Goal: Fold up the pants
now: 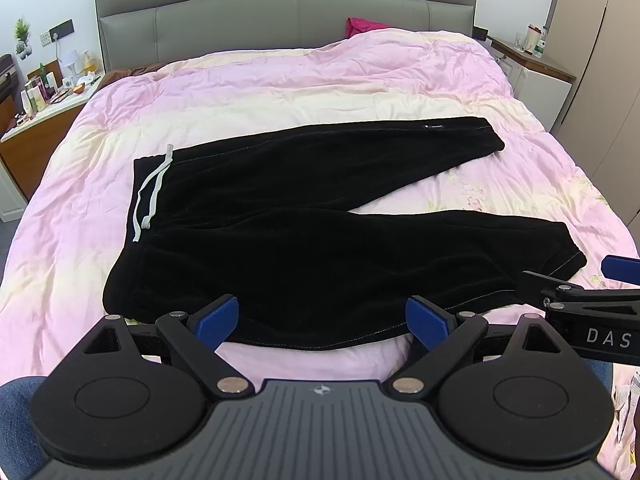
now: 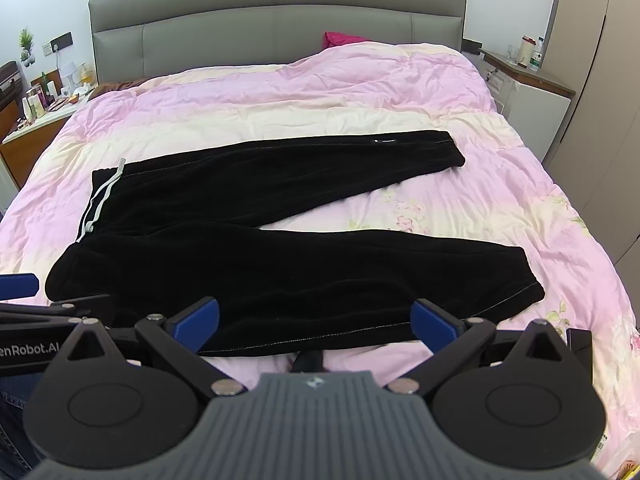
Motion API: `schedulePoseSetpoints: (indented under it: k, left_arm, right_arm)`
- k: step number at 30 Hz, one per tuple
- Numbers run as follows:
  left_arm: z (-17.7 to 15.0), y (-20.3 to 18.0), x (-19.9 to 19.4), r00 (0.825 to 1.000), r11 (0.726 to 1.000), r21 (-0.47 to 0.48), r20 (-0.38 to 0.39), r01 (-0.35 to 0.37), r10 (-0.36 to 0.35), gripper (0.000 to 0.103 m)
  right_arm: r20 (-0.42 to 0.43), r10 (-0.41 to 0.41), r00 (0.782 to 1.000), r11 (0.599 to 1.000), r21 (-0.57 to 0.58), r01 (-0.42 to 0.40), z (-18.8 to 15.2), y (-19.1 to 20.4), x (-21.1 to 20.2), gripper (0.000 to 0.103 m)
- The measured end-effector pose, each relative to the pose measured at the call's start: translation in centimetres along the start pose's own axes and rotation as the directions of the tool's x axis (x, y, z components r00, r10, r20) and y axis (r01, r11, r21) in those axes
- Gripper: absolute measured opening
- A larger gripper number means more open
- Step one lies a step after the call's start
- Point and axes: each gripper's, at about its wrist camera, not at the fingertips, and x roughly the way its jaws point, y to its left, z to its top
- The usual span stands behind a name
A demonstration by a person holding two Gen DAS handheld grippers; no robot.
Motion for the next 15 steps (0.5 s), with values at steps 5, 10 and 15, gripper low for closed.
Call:
schedulePoseSetpoints:
  k: [5,10,15]
  left_arm:
    - [0.06,-0.01,0.01,1.0,1.0,0.0,-0.002,-0.001,0.001,0.103]
    - [0.05,0.04,0.01,1.0,1.0,0.0,-0.001,-0.001,0.001,0.103]
    - [-0.1,0.13,-0.07,1.0,1.0,-0.001,0.001,-0.002,0.002,0.103]
  right_arm:
    - [0.0,0.0,1.0,1.0,0.0,0.0,-0.05,0.04,0.03,0.098]
    - [-0.007,0.001,1.0,1.0,-0.002,-0.001,-0.06,0.07,0.18,0.098]
    - [-0.002,0.002,1.0,1.0,-0.002,-0.002,-0.1,0.1,0.2,0.098]
